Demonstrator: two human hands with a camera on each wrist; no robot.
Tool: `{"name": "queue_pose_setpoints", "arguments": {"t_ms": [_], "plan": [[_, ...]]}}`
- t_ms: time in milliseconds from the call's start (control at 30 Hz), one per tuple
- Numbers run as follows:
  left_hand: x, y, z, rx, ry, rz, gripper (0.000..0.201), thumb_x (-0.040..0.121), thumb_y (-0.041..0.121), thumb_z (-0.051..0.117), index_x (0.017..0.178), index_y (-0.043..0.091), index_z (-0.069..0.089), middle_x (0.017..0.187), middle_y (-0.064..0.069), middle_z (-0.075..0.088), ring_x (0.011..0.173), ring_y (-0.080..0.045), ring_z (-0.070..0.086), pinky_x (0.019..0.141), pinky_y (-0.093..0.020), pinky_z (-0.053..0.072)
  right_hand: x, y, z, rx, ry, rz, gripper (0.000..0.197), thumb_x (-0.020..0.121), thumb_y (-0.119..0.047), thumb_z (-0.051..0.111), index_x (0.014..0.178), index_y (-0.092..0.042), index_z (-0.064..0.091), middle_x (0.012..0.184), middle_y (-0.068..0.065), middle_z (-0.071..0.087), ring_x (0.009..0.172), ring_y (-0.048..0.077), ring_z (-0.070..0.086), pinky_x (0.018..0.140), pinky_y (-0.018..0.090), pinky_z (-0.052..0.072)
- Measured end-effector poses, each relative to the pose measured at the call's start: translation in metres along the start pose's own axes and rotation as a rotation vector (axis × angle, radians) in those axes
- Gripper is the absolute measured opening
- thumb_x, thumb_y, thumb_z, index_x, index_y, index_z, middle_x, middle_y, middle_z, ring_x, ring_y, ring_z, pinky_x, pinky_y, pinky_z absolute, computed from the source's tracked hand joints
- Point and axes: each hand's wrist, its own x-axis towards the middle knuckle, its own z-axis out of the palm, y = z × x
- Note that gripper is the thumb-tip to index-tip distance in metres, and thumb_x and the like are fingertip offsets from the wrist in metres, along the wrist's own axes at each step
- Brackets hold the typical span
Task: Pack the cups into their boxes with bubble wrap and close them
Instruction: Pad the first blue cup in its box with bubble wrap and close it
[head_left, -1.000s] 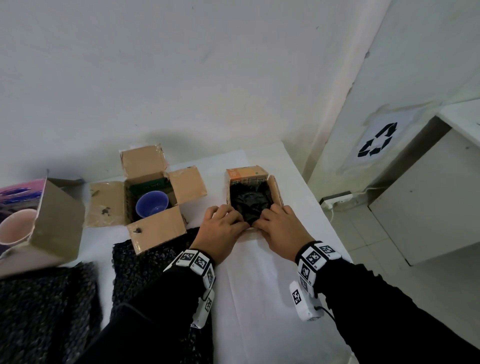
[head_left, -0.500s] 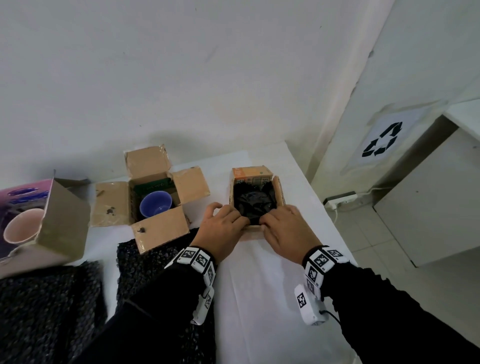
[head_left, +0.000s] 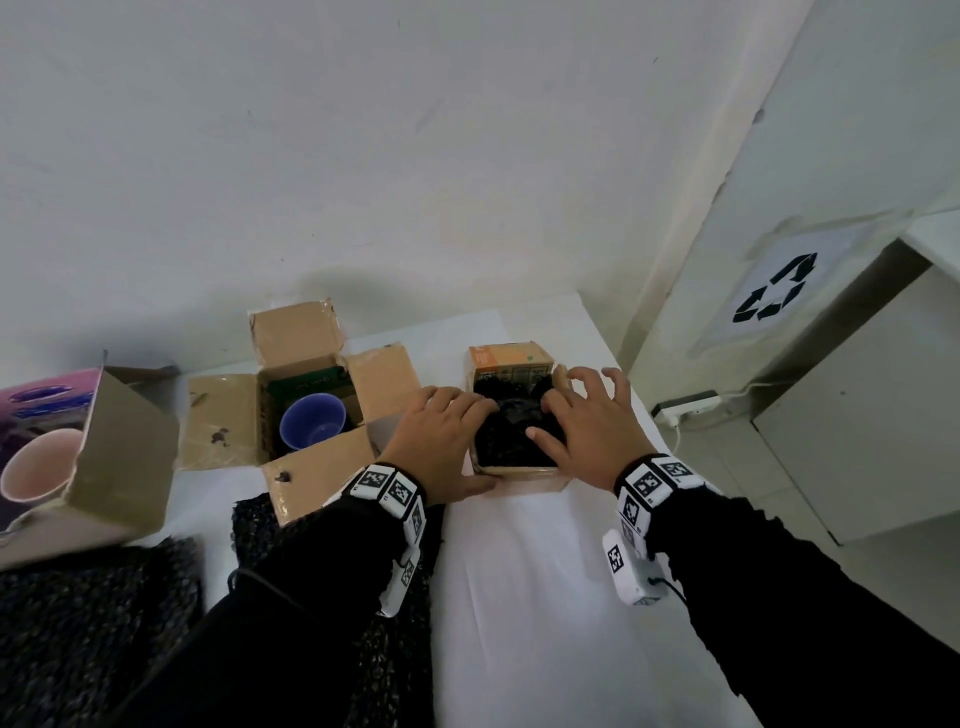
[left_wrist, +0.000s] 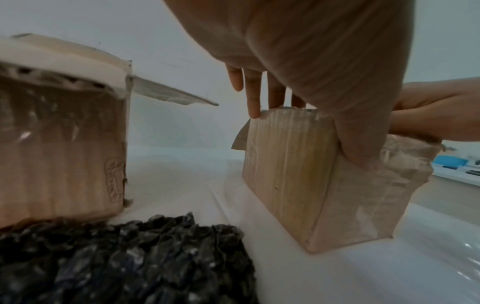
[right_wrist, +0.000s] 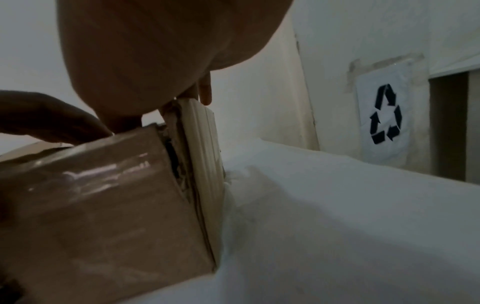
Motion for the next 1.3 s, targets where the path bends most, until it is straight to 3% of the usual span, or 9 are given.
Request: {"name": "queue_pose_setpoints", "arguments": {"t_ms": [100,167,267,333,500,633,900,1167,1300], "plan": [[0.001,-0.004,0.006,-0.12,0.02,-0.045,0.099,0.062,0.069,0.062,0.143,0.025,0.026,0.151,-0.003,0.029,0.13,-0.024,0.039,0.107,-0.039,0.031,0.018,0.004,-0.007,0.152,0.007,0.098,0.038,0.091,-0.057,0.041,0.097,-0.022,0.055,0.104,-0.001,0.061,0.108,0.024,0.051,0.096,0.045,0.032],[-0.002,-0.005,0.009,-0.22,-0.005,-0.136,0.109,0.061,0.07,0.064,0.147,0.023,0.017,0.154,-0.003,0.022,0.134,-0.023,0.035,0.108,-0.039,0.032,0.034,0.009,-0.007,0.359,0.022,0.318,0.043,0.089,-0.056,0.048,0.111,-0.02,0.052,0.114,0.005,0.056,0.108,0.028,0.051,0.09,0.042,0.04],[-0.004,-0.007,0.014,-0.414,-0.109,-0.248,0.116,0.064,0.066,0.07,0.151,0.022,0.007,0.149,0.001,0.033,0.122,-0.016,0.049,0.102,-0.035,0.042,0.066,0.016,-0.005,0.843,-0.237,0.728,0.074,0.087,-0.065,0.046,0.142,-0.018,0.034,0.144,0.011,0.044,0.13,0.032,0.043,0.105,0.045,0.036],[-0.003,-0.008,0.015,-0.504,-0.128,-0.268,0.118,0.063,0.063,0.073,0.151,0.029,0.002,0.146,0.004,0.04,0.108,-0.011,0.059,0.091,-0.033,0.05,0.084,0.018,-0.006,1.129,-0.365,0.843,0.088,0.084,-0.071,0.047,0.148,-0.012,0.029,0.152,0.009,0.036,0.136,0.031,0.038,0.109,0.042,0.032],[-0.002,-0.005,0.019,-0.594,-0.108,-0.294,0.121,0.062,0.061,0.074,0.15,0.036,-0.005,0.145,0.007,0.041,0.095,-0.007,0.063,0.082,-0.034,0.055,0.099,0.02,-0.014,1.347,-0.136,0.731,0.066,0.085,-0.033,0.072,0.14,-0.011,0.042,0.133,0.007,0.056,0.12,0.025,0.056,0.095,0.035,0.047],[0.001,-0.002,0.02,-0.614,-0.084,-0.321,0.121,0.06,0.065,0.073,0.148,0.041,-0.006,0.142,0.007,0.043,0.093,-0.007,0.064,0.08,-0.035,0.056,0.092,0.02,-0.031,1.346,0.026,0.507,0.033,0.084,-0.014,0.073,0.115,-0.013,0.063,0.107,-0.001,0.071,0.098,0.011,0.067,0.094,0.038,0.053],[-0.001,0.008,0.026,-0.717,-0.009,-0.353,0.116,0.061,0.057,0.075,0.15,0.038,0.004,0.138,0.006,0.047,0.08,0.0,0.065,0.079,-0.033,0.056,0.058,0.021,-0.068,1.056,0.187,0.182,0.016,0.078,-0.022,0.079,0.092,-0.021,0.072,0.089,-0.01,0.071,0.087,0.007,0.065,0.082,0.026,0.05],[-0.008,0.023,0.027,-0.8,0.09,-0.406,0.104,0.069,0.038,0.077,0.15,0.03,0.011,0.143,0.006,0.044,0.071,0.001,0.066,0.074,-0.029,0.055,0.009,0.0,-0.065,0.819,0.229,0.022,0.01,0.081,-0.016,0.072,0.081,-0.025,0.068,0.083,-0.014,0.065,0.086,0.01,0.057,0.081,0.036,0.048],[-0.007,0.026,0.029,-0.784,0.135,-0.429,0.1,0.07,0.03,0.078,0.149,0.032,0.017,0.144,0.0,0.04,0.066,-0.002,0.067,0.078,-0.037,0.056,-0.019,-0.011,-0.044,0.593,0.173,-0.093,0.011,0.08,-0.01,0.067,0.08,-0.021,0.066,0.081,-0.007,0.062,0.078,0.014,0.054,0.074,0.036,0.047]]}}
